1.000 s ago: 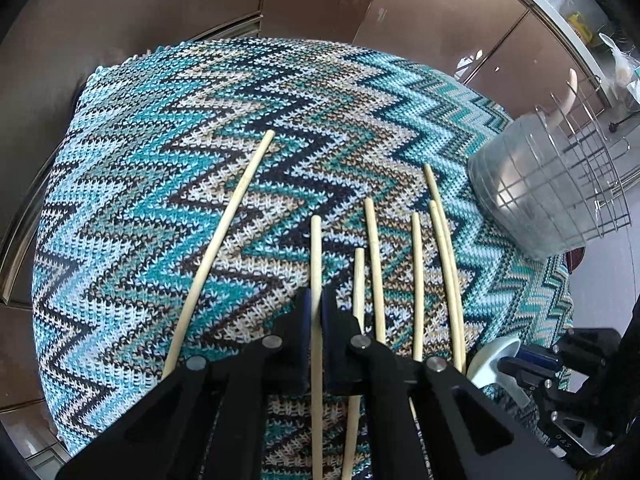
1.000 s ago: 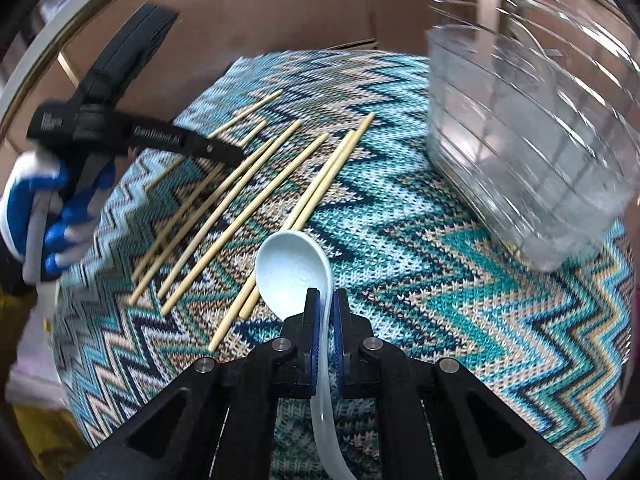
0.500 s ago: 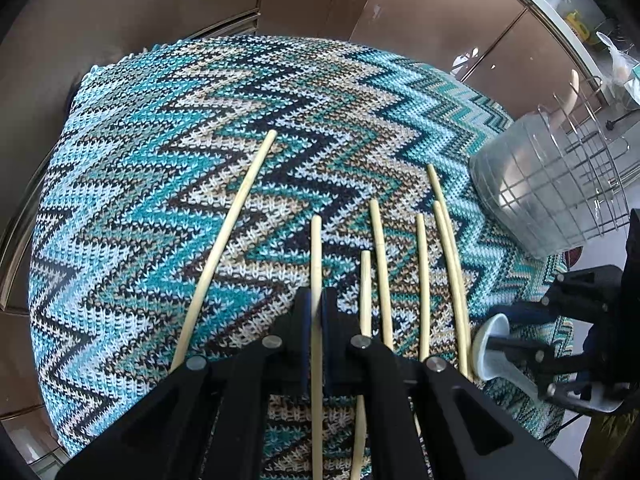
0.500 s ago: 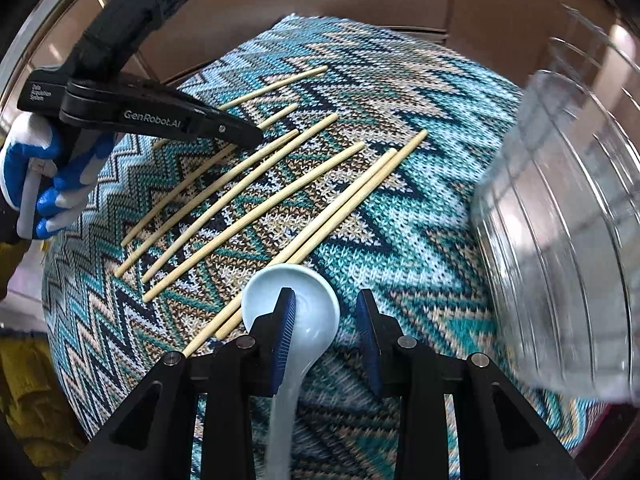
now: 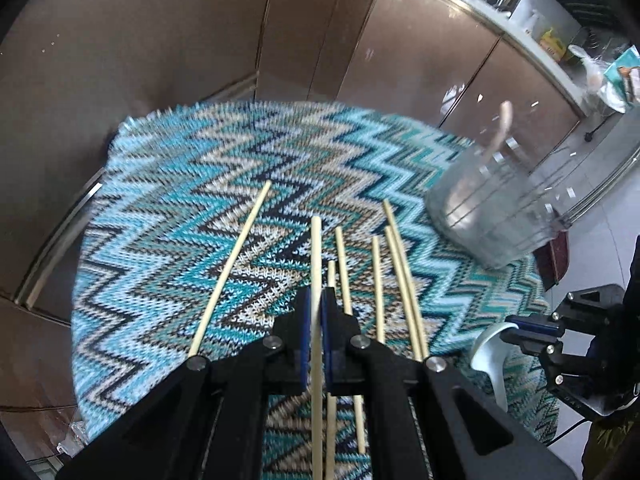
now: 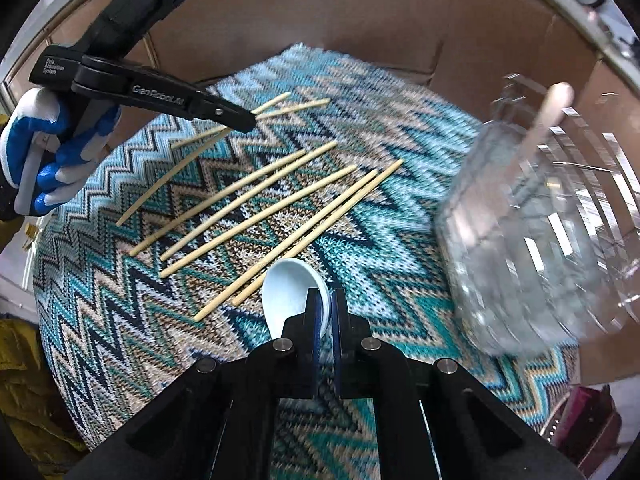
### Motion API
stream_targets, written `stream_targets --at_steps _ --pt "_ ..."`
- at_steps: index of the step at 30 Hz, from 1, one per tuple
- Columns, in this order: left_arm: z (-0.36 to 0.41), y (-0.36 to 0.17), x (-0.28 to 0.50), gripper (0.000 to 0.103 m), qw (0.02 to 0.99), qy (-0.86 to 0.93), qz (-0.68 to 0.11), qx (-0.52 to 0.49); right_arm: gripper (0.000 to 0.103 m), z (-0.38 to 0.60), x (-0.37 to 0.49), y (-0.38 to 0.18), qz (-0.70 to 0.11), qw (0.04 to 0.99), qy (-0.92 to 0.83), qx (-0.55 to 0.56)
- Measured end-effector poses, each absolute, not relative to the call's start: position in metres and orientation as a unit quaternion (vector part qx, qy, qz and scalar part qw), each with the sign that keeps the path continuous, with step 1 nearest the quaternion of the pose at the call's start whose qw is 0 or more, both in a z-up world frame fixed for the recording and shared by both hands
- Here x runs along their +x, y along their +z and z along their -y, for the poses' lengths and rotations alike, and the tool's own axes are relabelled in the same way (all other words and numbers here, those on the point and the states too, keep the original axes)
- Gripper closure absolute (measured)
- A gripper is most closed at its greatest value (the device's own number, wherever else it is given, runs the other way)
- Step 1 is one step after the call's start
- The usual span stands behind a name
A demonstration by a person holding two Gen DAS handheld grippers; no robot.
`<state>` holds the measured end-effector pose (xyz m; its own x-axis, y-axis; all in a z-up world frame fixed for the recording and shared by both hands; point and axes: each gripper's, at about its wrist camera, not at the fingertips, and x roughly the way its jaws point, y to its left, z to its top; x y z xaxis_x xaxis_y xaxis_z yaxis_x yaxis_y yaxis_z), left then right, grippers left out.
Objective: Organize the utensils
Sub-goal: 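Carry the chopstick and ladle spoon up to the utensil holder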
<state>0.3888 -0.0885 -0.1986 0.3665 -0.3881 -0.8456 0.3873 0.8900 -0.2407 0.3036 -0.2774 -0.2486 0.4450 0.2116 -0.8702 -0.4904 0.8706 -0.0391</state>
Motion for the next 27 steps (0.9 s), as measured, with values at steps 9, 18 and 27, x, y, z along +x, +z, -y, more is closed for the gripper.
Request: stream_targets --at_steps 9,18,27 --pt "0.077 -0.132 0.354 0.099 0.862 -0.244 -0.442 -0.039 0.098 0.305 0.245 -0.182 -0.380 0.910 0.142 -0.083" --pt "0.111 -0.055 0.330 0.099 0.891 -0.285 -0.348 -0.065 0.098 0.348 0.217 -0.109 -0.253 0.966 0.042 -0.019" --pt "0.187 0.001 0.353 0.099 0.906 -0.317 -0.263 -0.096 0.098 0.374 0.242 -0.079 -0.158 0.987 -0.031 0.004"
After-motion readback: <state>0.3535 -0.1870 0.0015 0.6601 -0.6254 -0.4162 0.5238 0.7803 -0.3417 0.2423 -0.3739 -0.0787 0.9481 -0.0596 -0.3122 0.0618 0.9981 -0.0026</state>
